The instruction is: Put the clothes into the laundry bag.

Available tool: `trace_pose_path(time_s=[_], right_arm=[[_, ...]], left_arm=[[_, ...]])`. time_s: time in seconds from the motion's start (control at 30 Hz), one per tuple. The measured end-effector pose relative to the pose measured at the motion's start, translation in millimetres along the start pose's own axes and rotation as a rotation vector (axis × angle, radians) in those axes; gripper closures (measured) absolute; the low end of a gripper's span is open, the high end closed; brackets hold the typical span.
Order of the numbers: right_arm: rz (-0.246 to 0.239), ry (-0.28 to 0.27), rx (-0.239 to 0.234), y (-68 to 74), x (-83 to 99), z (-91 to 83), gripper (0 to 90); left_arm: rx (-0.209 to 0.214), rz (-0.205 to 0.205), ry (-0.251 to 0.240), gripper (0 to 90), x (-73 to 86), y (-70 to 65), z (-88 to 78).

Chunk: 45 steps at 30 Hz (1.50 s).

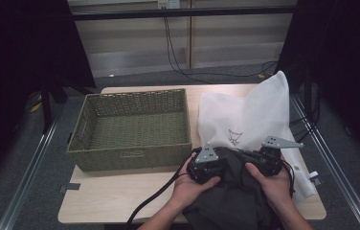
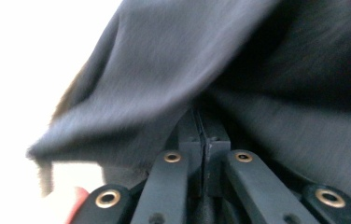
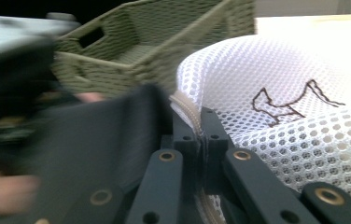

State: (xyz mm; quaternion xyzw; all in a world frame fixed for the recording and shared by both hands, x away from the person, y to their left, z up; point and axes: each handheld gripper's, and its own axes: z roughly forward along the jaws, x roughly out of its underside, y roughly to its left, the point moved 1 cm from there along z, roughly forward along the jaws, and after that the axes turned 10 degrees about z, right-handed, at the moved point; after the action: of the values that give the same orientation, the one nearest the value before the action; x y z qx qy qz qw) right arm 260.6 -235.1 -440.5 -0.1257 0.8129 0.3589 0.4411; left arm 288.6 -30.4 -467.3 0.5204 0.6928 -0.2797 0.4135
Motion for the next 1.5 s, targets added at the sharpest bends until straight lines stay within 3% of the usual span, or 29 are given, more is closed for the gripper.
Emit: trace_pose_path(time_s=[0.07,0.1,0.13,0.2,0.27,0.4,0.43,0.47,0.5,0.6,0.67,0.73,0.8,0.9,0.93,1.0,1.03,1.07,1.1,1.13,1.17,1.2,1.23,1.3,1.37,1.4,1.43,1.5], right_arm=[[-0.002,0.001,-0.027,4.9,-0.9,-0.1,88.4],[-0.005,-0.003,-0.037,6.9,-1.6,-1.1,88.4],[-0.005,-0.005,-0.040,8.3,-2.1,-2.3,88.4],[-0.013,-0.011,-0.048,12.4,-2.6,-7.5,88.4],[-0.016,-0.008,-0.045,12.7,-2.0,-8.7,88.3],[-0.013,-0.019,-0.018,6.1,-0.2,-13.0,88.3],[-0.011,-0.024,0.004,1.7,-0.3,-13.7,88.3],[-0.011,-0.024,0.004,1.7,-0.3,-13.7,88.3],[-0.007,-0.027,0.009,-0.4,-0.2,-13.6,88.3],[0.000,-0.030,0.021,-2.8,-0.2,-11.1,88.3],[-0.008,-0.028,0.024,-2.5,-0.3,-9.1,88.3],[-0.007,-0.022,0.021,-0.2,-0.4,-6.0,88.4],[-0.015,-0.013,0.017,2.8,-0.2,-4.3,88.4],[-0.018,-0.010,0.014,5.7,0.5,-2.9,88.4],[-0.021,-0.009,0.012,6.9,1.4,-2.0,88.4],[-0.013,-0.007,0.004,6.4,2.1,-1.4,88.5],[-0.013,-0.007,0.004,6.4,2.1,-1.4,88.5],[-0.009,-0.007,0.001,5.4,2.6,-0.4,88.5],[-0.009,-0.007,0.001,5.4,2.6,-0.4,88.5],[-0.007,-0.005,0.002,6.2,2.8,-0.6,88.4],[-0.007,-0.005,0.002,6.2,2.8,-0.6,88.4],[-0.008,-0.011,0.003,7.5,2.8,-2.1,88.4],[-0.008,-0.011,0.003,7.5,2.8,-2.1,88.4],[-0.006,-0.016,0.003,10.7,3.2,-5.4,88.5],[-0.004,-0.031,-0.004,15.5,3.0,-9.6,88.5],[-0.013,-0.048,-0.012,20.6,1.9,-14.6,88.5],[-0.012,-0.058,-0.016,23.7,1.2,-17.3,88.5],[-0.017,-0.067,-0.016,26.4,0.7,-19.7,88.6]], left_arm=[[-0.116,-0.033,0.075,89.9,3.5,7.9,5.8],[-0.143,-0.067,0.087,90.0,5.3,12.4,7.3],[-0.196,-0.120,0.105,90.0,8.7,19.8,7.8],[-0.263,-0.174,0.119,90.0,13.1,27.3,9.8],[-0.280,-0.153,0.114,89.6,16.3,25.3,13.0],[-0.215,-0.087,0.000,80.0,15.9,13.8,2.1],[-0.166,-0.103,-0.053,64.0,14.4,13.3,-4.1],[-0.109,-0.113,-0.078,64.0,12.5,14.2,-10.7],[-0.052,-0.128,-0.105,56.4,9.7,14.5,-16.4],[0.060,-0.117,-0.177,42.5,1.7,12.6,-35.8],[0.143,-0.139,-0.215,34.5,-3.7,9.1,-40.8],[0.205,-0.138,-0.147,19.2,-7.3,3.9,-32.0],[0.244,-0.107,-0.046,14.4,-5.6,-2.1,-14.5],[0.195,-0.105,0.104,12.1,4.1,-6.4,11.9],[0.150,-0.093,0.156,21.1,13.6,-8.2,24.2],[0.139,-0.073,0.164,46.0,17.6,-9.6,27.9],[0.106,-0.039,0.183,46.0,19.1,-11.5,28.6],[0.084,-0.012,0.180,74.5,18.4,-13.7,28.1],[0.058,0.020,0.178,74.5,16.9,-16.0,27.0],[0.034,0.040,0.182,80.7,13.6,-17.6,25.3],[0.034,0.040,0.182,81.7,13.6,-17.6,25.3],[-0.024,0.026,0.138,82.3,9.7,-15.9,18.1],[-0.024,0.026,0.138,82.6,9.7,-15.9,18.1],[-0.071,-0.022,0.052,82.8,4.6,-11.9,10.6],[-0.124,-0.045,-0.013,83.0,-0.6,-7.7,2.6],[-0.199,-0.096,-0.081,83.0,-3.6,-2.5,-6.0],[-0.199,-0.096,-0.081,83.0,-3.6,-2.5,-6.0],[-0.270,-0.145,-0.126,83.0,-4.5,2.0,-9.3]])
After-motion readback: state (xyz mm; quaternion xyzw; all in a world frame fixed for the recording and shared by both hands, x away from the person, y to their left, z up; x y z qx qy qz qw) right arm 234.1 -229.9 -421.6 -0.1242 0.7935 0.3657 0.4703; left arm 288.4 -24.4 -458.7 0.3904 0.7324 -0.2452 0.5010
